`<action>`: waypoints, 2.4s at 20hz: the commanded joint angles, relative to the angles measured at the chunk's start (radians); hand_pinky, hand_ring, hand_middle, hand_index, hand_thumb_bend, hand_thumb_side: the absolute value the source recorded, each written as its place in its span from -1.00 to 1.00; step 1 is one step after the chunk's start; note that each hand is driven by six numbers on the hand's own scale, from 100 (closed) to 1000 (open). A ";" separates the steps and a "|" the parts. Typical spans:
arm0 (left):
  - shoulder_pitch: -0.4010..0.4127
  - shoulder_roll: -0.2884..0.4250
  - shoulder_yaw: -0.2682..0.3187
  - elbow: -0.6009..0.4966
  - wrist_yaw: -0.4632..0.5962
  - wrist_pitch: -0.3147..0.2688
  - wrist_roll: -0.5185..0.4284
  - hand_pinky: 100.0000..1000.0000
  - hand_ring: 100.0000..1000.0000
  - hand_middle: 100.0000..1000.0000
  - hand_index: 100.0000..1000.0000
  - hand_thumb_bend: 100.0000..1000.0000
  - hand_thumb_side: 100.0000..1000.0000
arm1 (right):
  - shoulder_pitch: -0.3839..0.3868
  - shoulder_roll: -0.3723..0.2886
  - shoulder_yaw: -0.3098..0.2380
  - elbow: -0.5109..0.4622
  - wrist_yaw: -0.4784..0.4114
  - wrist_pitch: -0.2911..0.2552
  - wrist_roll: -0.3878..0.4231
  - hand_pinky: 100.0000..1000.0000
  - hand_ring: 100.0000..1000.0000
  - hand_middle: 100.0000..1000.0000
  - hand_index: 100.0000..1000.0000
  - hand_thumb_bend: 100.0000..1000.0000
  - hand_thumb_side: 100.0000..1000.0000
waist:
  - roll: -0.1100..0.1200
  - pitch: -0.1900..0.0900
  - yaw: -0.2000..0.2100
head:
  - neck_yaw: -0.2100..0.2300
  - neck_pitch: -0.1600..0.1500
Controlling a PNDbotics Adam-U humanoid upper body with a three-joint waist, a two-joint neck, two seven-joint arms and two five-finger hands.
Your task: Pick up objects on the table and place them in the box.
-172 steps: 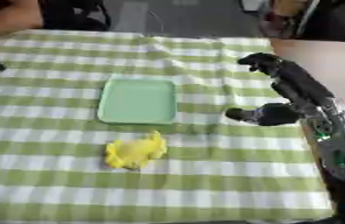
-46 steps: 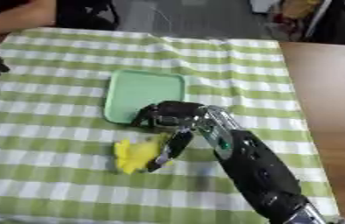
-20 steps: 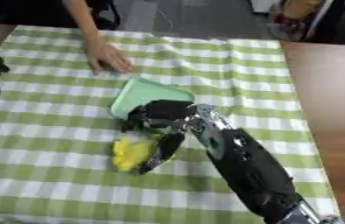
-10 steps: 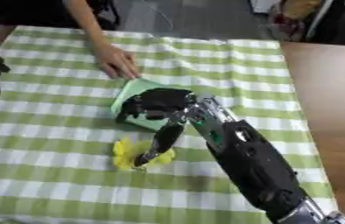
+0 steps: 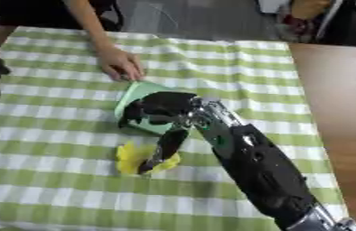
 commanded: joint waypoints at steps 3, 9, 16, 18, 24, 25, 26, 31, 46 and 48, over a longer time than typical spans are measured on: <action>-0.010 0.012 -0.001 -0.015 0.001 -0.001 -0.002 -0.70 -0.16 -0.11 -0.26 0.11 1.00 | -0.002 -0.009 0.007 -0.022 -0.012 -0.015 0.025 0.04 0.23 0.40 0.66 0.37 0.02 | 0.004 -0.013 -0.001 | -0.005 -0.001; -0.010 0.011 -0.002 -0.015 0.001 0.000 -0.002 -0.70 -0.16 -0.11 -0.26 0.11 1.00 | 0.008 -0.004 0.011 -0.017 -0.019 -0.015 0.036 0.02 0.22 0.39 0.65 0.39 -0.01 | 0.004 -0.013 -0.001 | -0.006 -0.001; -0.010 0.011 -0.002 -0.016 0.001 -0.001 -0.003 -0.70 -0.15 -0.11 -0.26 0.11 1.00 | 0.014 0.001 0.011 0.003 -0.026 -0.012 0.042 -0.02 0.19 0.37 0.64 0.42 -0.05 | 0.004 -0.012 -0.001 | -0.009 -0.001; -0.011 0.011 -0.003 -0.016 0.002 -0.001 -0.003 -0.70 -0.15 -0.11 -0.26 0.11 1.00 | 0.014 0.002 0.011 0.012 -0.027 -0.013 0.042 -0.02 0.19 0.37 0.64 0.42 -0.05 | 0.004 -0.012 -0.001 | -0.010 -0.001; -0.011 0.010 -0.003 -0.016 0.002 -0.001 -0.004 -0.70 -0.15 -0.11 -0.26 0.11 1.00 | 0.012 0.010 0.011 0.055 -0.020 -0.017 0.047 -0.03 0.18 0.37 0.64 0.42 -0.10 | 0.004 -0.011 -0.001 | -0.012 -0.001; -0.012 0.010 -0.003 -0.016 0.002 -0.001 -0.004 -0.70 -0.15 -0.11 -0.26 0.11 1.00 | 0.012 0.013 0.011 0.064 -0.019 -0.018 0.049 -0.04 0.18 0.36 0.64 0.43 -0.12 | 0.004 -0.010 -0.001 | -0.012 -0.001; -0.012 0.011 -0.003 -0.015 0.002 -0.001 -0.004 -0.70 -0.15 -0.11 -0.26 0.11 1.00 | 0.012 0.016 0.011 0.075 -0.019 -0.019 0.050 -0.04 0.18 0.36 0.64 0.43 -0.12 | 0.004 -0.010 -0.001 | -0.012 -0.001; -0.013 0.011 -0.004 -0.016 0.002 -0.001 -0.004 -0.69 -0.15 -0.11 -0.26 0.10 1.00 | 0.014 0.028 0.005 0.126 -0.021 -0.022 0.055 -0.08 0.15 0.33 0.62 0.46 -0.18 | 0.004 -0.010 -0.001 | -0.013 -0.001; -0.014 0.011 -0.003 -0.018 0.003 -0.001 -0.004 -0.69 -0.15 -0.11 -0.26 0.10 1.00 | 0.012 0.037 -0.007 0.160 -0.029 -0.029 -0.013 -0.87 -0.28 -0.04 0.34 0.01 -0.13 | 0.005 -0.010 -0.002 | -0.012 -0.001; -0.014 0.011 -0.003 -0.018 0.003 -0.001 -0.004 -0.69 -0.15 -0.11 -0.26 0.10 1.00 | 0.011 0.037 -0.011 0.166 -0.028 -0.029 -0.036 -1.00 -0.40 -0.12 0.26 -0.15 -0.12 | 0.005 -0.010 -0.002 | -0.013 -0.001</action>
